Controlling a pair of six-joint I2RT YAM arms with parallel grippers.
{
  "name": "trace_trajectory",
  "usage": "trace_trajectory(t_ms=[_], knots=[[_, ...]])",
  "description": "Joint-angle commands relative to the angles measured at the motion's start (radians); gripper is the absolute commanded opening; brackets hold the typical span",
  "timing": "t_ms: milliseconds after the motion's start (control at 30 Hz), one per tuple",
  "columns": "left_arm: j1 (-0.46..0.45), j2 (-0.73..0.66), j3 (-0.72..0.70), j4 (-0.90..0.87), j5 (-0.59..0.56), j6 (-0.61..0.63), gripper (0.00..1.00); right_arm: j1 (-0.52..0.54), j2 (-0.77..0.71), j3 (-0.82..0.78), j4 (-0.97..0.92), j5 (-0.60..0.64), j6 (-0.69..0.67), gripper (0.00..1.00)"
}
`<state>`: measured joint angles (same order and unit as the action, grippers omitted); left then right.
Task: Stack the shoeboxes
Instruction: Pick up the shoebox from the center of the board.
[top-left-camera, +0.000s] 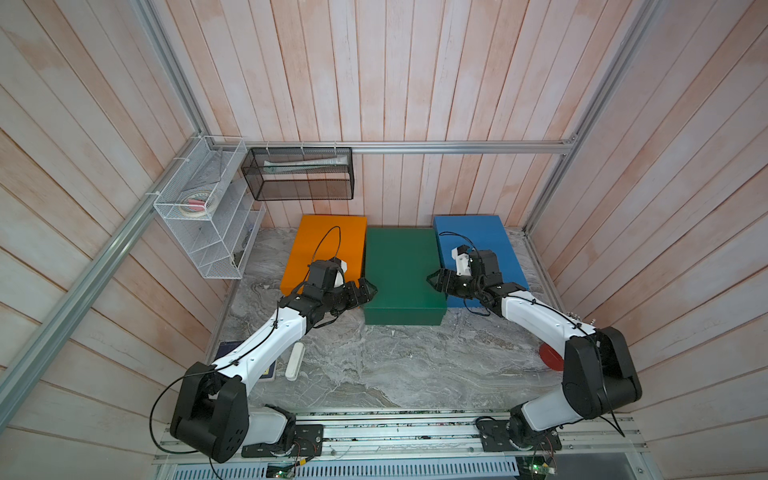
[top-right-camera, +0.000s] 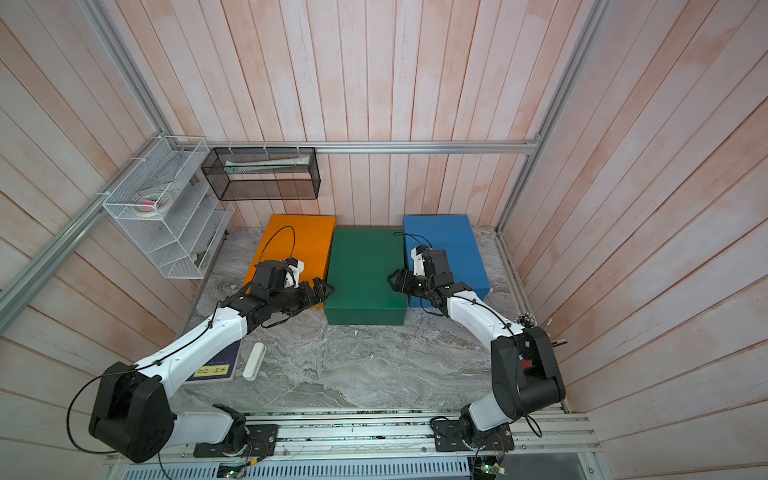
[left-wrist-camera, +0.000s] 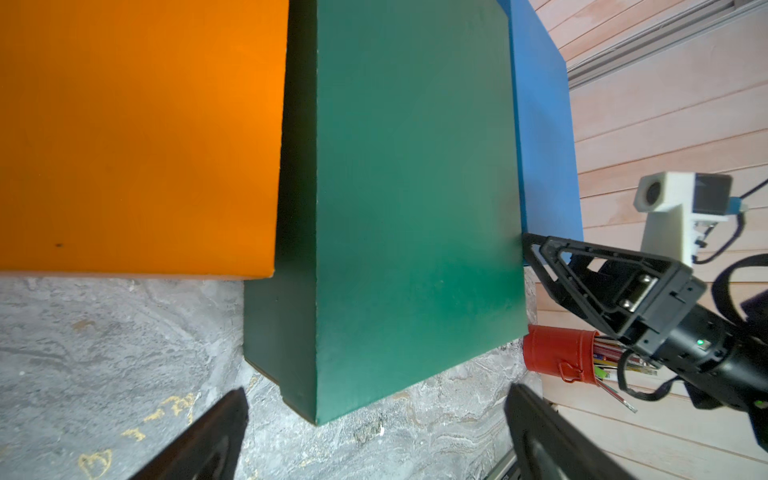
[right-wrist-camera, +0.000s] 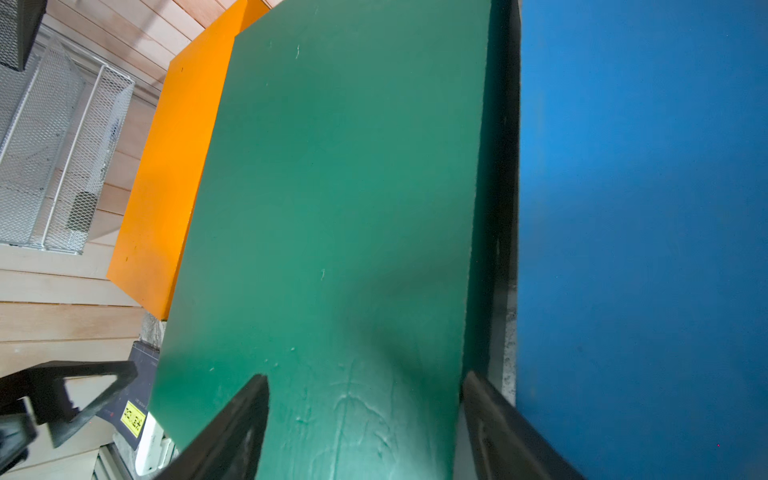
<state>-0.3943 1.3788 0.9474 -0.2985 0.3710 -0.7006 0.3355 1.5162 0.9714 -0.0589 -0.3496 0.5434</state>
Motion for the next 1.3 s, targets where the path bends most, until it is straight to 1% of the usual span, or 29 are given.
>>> trace_trajectory(t_ms=[0, 133, 267, 367, 567, 667, 767, 967, 1100, 1267], knots=[[-0.003, 0.049, -0.016, 0.053, 0.034, -0.013, 1.0, -0.01, -0.022, -0.029, -0.035, 0.018, 0.029, 0.76], [-0.003, 0.083, -0.009, 0.079, 0.037, -0.019, 1.0, -0.025, -0.035, -0.051, -0.059, 0.035, 0.037, 0.76], [-0.003, 0.114, 0.005, 0.096, 0.048, -0.02, 1.0, -0.027, -0.055, -0.095, -0.029, 0.005, 0.068, 0.76], [-0.003, 0.144, 0.004, 0.119, 0.076, -0.03, 1.0, -0.017, -0.057, -0.114, -0.011, -0.018, 0.091, 0.76], [-0.01, 0.187, -0.013, 0.164, 0.115, -0.058, 1.0, 0.006, -0.035, -0.112, -0.021, -0.018, 0.098, 0.76], [-0.02, 0.193, -0.022, 0.18, 0.111, -0.063, 1.0, 0.017, -0.021, -0.12, -0.008, -0.004, 0.095, 0.76], [-0.027, 0.207, -0.024, 0.193, 0.106, -0.071, 1.0, 0.021, 0.006, -0.116, -0.004, -0.019, 0.106, 0.76], [-0.034, 0.232, -0.018, 0.198, 0.089, -0.069, 1.0, 0.072, 0.039, -0.111, 0.015, -0.026, 0.148, 0.77], [-0.033, 0.236, -0.008, 0.167, 0.085, -0.05, 1.0, 0.095, 0.041, -0.142, 0.061, -0.039, 0.195, 0.82], [-0.034, 0.221, -0.013, 0.142, 0.081, -0.037, 1.0, 0.112, 0.034, -0.19, 0.104, -0.032, 0.243, 0.82]])
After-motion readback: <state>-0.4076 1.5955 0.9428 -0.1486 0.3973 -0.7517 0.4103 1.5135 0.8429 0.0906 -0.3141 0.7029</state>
